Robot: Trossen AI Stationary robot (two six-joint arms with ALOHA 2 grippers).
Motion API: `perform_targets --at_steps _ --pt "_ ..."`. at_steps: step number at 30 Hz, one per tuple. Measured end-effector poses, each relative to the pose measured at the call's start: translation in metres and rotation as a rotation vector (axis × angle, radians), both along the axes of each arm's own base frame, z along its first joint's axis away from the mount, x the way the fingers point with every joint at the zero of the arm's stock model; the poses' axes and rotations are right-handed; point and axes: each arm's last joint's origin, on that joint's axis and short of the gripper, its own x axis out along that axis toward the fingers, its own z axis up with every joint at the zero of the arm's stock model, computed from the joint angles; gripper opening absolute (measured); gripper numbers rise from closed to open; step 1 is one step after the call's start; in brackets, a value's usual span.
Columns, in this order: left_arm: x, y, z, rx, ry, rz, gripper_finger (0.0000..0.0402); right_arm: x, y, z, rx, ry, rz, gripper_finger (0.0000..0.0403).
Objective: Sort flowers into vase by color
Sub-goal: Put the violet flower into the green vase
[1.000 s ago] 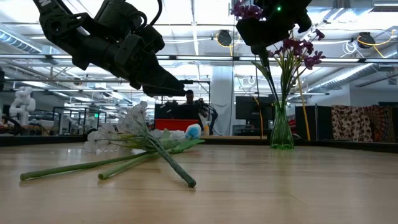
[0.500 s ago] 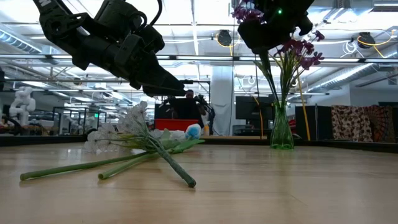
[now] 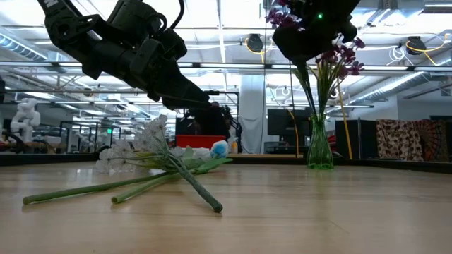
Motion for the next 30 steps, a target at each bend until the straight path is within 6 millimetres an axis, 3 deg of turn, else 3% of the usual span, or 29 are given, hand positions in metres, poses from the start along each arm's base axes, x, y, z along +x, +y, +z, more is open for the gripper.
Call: perform_targets --at_steps 18,30 --pt "0.0 0.0 0.0 0.0 0.0 0.0 0.0201 -0.0002 0.0003 -0.0013 0.04 -0.01 0.009 0.0055" --pt "-0.0003 0.0 -0.0008 0.001 0.01 -0.001 0.0201 -0.0005 0.0003 -0.0016 0.043 -0.012 0.007 0.014"
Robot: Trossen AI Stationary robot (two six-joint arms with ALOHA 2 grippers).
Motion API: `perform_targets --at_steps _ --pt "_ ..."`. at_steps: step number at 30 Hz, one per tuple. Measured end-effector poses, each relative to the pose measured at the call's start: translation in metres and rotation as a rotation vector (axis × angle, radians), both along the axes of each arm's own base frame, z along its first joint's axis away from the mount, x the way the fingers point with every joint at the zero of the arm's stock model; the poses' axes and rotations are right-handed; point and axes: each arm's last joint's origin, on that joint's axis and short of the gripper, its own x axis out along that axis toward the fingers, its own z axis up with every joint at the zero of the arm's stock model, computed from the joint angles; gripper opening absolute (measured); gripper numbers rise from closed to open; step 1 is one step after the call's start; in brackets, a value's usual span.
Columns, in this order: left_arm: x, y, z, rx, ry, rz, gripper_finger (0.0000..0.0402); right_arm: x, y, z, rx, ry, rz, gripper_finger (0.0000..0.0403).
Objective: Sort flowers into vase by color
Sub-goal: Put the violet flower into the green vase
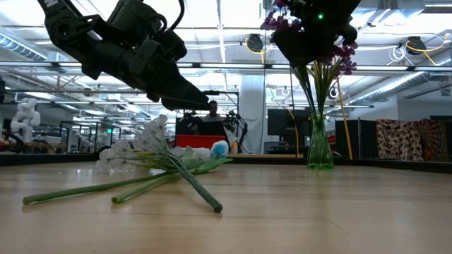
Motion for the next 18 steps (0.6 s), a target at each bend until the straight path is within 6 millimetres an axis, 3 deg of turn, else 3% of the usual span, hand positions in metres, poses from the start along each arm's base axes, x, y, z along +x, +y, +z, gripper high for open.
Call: perform_targets --at_steps 18 --pt "0.0 0.0 0.0001 0.003 -0.001 -0.001 0.0201 -0.0017 0.0019 -0.0007 -0.004 0.024 0.006 0.0203"
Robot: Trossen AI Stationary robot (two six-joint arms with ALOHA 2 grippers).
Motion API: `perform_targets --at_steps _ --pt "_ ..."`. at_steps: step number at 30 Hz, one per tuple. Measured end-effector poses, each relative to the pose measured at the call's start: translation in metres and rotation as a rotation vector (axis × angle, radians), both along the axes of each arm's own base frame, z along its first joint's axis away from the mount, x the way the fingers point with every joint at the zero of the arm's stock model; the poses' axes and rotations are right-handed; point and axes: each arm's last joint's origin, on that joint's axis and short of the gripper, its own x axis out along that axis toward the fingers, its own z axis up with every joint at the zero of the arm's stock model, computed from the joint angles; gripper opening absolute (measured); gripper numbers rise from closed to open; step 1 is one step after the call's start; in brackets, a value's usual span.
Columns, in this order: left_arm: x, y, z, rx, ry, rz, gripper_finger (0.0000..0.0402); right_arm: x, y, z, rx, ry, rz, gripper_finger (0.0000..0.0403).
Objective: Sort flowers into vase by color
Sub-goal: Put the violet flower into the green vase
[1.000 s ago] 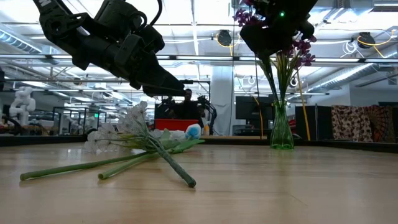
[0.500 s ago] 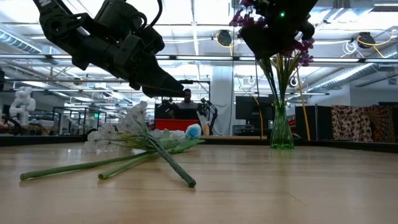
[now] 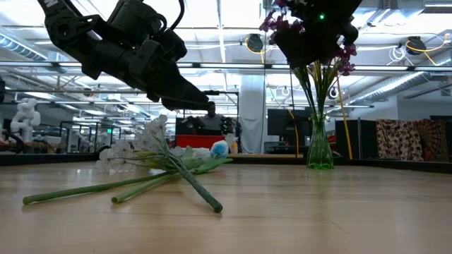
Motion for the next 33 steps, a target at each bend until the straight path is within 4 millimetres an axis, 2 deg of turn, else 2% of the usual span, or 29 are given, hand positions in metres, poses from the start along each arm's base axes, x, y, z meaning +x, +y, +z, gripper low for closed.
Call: perform_targets --at_steps 10,20,26,33 --pt "0.0 0.0 0.0 0.0 0.0 0.0 0.0201 0.0 0.01 0.0 0.006 0.008 0.04 0.0183" --pt "-0.001 0.0 -0.002 0.0 0.019 0.0 0.0201 -0.01 0.015 -0.005 0.055 0.031 0.022 0.016" --pt "-0.001 0.0 -0.002 0.0 0.019 -0.001 0.0201 -0.01 0.029 -0.005 0.045 0.03 0.071 0.0164" --pt "-0.001 0.0 -0.002 0.001 0.02 -0.001 0.0201 -0.012 0.05 -0.004 0.037 0.028 0.147 0.019"
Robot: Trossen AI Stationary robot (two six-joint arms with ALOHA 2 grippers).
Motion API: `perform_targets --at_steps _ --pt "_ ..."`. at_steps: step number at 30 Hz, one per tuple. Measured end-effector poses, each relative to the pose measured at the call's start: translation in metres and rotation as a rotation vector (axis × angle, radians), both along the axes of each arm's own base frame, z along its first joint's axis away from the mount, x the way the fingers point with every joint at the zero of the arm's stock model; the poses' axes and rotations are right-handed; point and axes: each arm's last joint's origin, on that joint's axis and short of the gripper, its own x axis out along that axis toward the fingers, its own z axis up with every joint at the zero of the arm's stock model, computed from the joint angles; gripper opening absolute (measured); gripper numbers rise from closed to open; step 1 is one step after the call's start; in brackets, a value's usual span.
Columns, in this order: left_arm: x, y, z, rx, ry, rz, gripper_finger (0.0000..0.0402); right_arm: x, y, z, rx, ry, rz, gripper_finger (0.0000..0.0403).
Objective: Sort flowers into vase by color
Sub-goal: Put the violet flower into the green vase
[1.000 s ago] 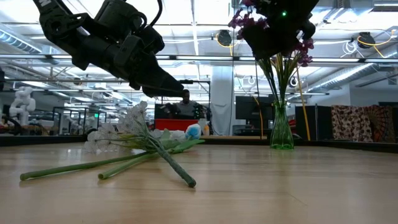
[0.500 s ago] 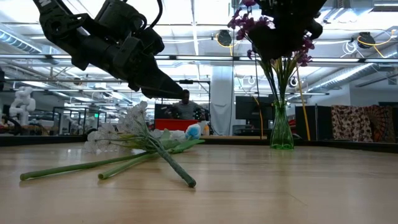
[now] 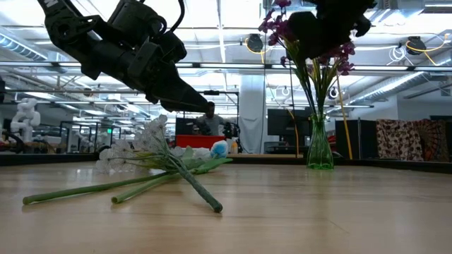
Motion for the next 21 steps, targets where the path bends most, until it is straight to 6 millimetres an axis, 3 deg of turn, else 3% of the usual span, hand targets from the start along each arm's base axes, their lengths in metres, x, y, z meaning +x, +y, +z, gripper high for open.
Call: perform_targets --at_steps 11,16,21 --pt "0.0 0.0 0.0 0.001 0.0 0.0 0.0201 -0.016 0.059 0.002 -0.145 -0.033 0.202 0.0198" --pt "0.0 0.0 0.0 0.001 0.0 0.0 0.0201 -0.025 0.081 -0.027 -0.332 -0.094 0.232 0.0198" --pt "0.0 0.0 0.0 0.001 -0.001 0.0 0.0201 -0.02 0.077 -0.064 -0.391 -0.159 0.177 0.0198"
